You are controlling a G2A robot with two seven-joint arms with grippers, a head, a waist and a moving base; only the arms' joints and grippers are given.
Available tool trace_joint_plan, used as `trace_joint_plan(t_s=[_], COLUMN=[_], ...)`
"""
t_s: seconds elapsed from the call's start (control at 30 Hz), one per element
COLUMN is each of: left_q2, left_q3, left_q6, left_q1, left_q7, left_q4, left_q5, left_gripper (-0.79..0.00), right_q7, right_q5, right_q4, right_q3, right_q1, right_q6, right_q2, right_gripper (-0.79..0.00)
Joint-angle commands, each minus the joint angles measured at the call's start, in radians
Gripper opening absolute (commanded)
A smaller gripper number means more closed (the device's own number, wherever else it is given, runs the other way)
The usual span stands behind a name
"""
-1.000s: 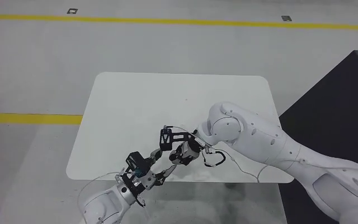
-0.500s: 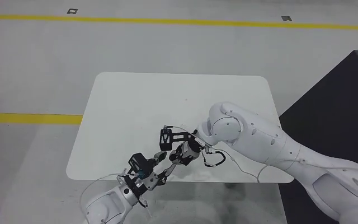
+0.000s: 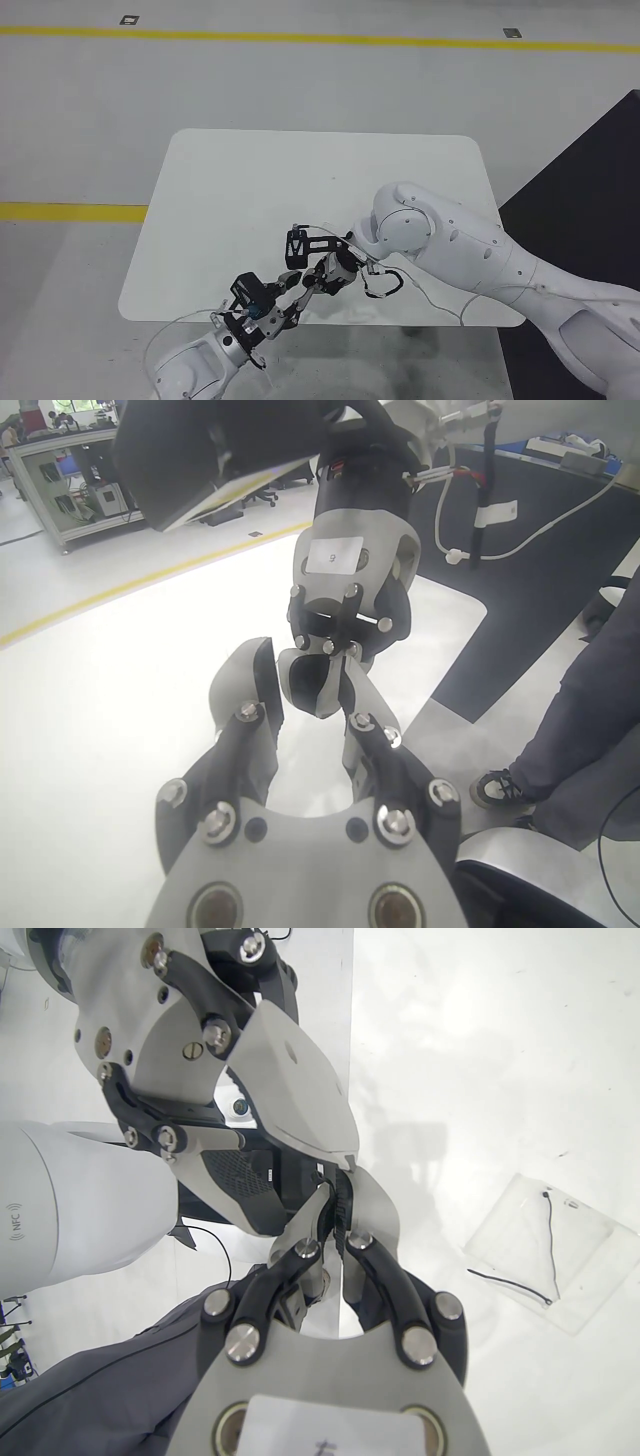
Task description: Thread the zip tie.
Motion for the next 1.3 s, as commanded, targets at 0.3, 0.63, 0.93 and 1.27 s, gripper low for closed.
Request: trace_joint_plan(t_s=[0.3, 0.63, 0.93, 1.27], left_q2=[0.0, 0.002, 0.005, 0.007], left_q3=[0.006, -0.004, -0.015, -0.013], left_q6=[0.021, 0.017, 0.019, 0.031], left_q1=[-0.006, -0.002, 0.007, 0.015], left_q7=[-0.008, 0.003, 0.018, 0.046], left_q4=[-0.003, 0.001, -0.001, -0.003], left_q5=[-0.006, -0.017, -0.024, 0.025], left_gripper=[-0.779, -0.785, -0.785, -0.336], right_q7=[0.0, 0.0, 0.0, 0.0], right_q5=[0.0, 0.0, 0.0, 0.0], right_q4=[0.0, 0.0, 0.0, 0.0], right_q3=[0.0, 0.0, 0.0, 0.0], right_q1=[0.0, 0.0, 0.0, 0.0], right_q6=[0.0, 0.0, 0.0, 0.0], right_q2=[0.0, 0.0, 0.0, 0.0], right_gripper=[-0.785, -0.785, -0.785, -0.785])
